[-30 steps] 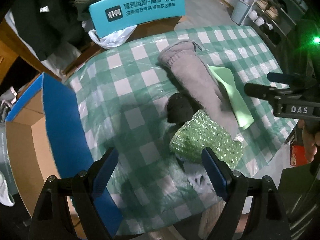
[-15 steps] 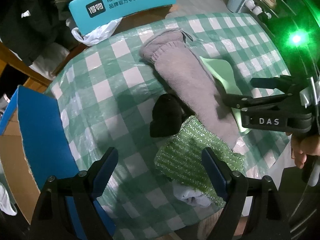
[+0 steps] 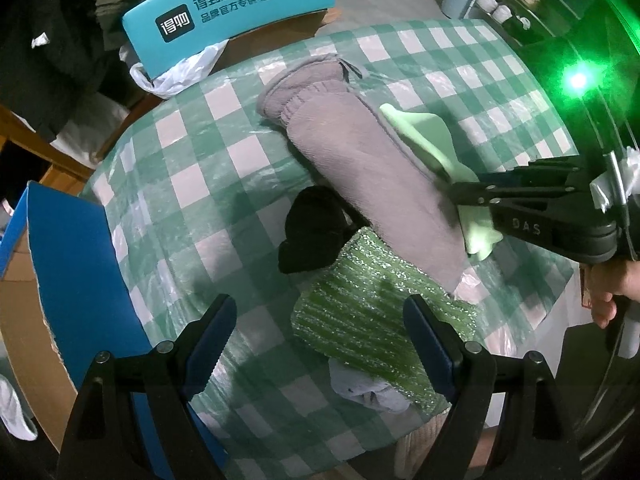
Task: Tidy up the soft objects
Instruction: 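Grasp the light green insole with the right tool while the left tool approaches the green mesh pad, then grasp the green mesh pad with the left tool while the right tool holds the insole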
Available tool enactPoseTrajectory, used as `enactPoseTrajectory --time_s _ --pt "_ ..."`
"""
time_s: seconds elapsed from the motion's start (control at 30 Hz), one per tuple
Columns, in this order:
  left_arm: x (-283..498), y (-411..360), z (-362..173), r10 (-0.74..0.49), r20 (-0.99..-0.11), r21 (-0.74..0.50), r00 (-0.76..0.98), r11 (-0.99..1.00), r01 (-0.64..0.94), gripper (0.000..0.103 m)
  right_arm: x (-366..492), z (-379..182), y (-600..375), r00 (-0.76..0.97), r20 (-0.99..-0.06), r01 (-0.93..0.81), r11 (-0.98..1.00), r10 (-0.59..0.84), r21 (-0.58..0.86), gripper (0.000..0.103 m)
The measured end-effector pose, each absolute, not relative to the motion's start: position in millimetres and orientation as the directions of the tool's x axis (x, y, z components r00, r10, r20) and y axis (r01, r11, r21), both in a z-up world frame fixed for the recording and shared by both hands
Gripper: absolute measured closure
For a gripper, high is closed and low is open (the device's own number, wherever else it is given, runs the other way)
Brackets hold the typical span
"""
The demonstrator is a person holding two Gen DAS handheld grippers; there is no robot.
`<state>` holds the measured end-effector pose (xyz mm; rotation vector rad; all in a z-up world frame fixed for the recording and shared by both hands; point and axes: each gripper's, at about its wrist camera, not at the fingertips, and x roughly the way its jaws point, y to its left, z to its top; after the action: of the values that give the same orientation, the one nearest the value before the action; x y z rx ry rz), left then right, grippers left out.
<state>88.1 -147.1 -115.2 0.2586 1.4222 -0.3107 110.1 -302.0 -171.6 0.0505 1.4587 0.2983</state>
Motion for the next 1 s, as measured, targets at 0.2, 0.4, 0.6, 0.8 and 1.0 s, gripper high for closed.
enactPoseTrajectory --time_s 0.2,0.4,0.6,0.8,1.0 --pt "84 -155 -117 -0.083 -0.991 -0.035 0.110 0.924 0.382 0.017 91 -165 -319 0.090 -0.978 -0.158 0.972 0.190 0.175 0.090" --pt "75 -172 -127 -0.053 -0.994 -0.004 0.099 0.895 0.445 0.017 70 -166 -337 0.072 -0.984 -0.147 0.978 0.162 0.150 0.090" --pt "71 -179 -142 -0.016 -0.997 0.026 0.082 0.873 0.486 0.016 53 -164 -362 0.058 -0.985 -0.119 0.980 0.165 0.158 0.089" --pt "70 -172 -148 -0.026 -0.995 0.023 0.092 0.867 0.498 0.020 51 -165 -365 0.058 -0.982 -0.108 0.979 0.180 0.174 0.083" --pt "77 -158 -143 -0.110 -0.991 -0.064 0.077 0.894 0.444 0.053 61 -162 -346 0.073 -0.983 -0.127 0.979 0.168 0.158 0.051"
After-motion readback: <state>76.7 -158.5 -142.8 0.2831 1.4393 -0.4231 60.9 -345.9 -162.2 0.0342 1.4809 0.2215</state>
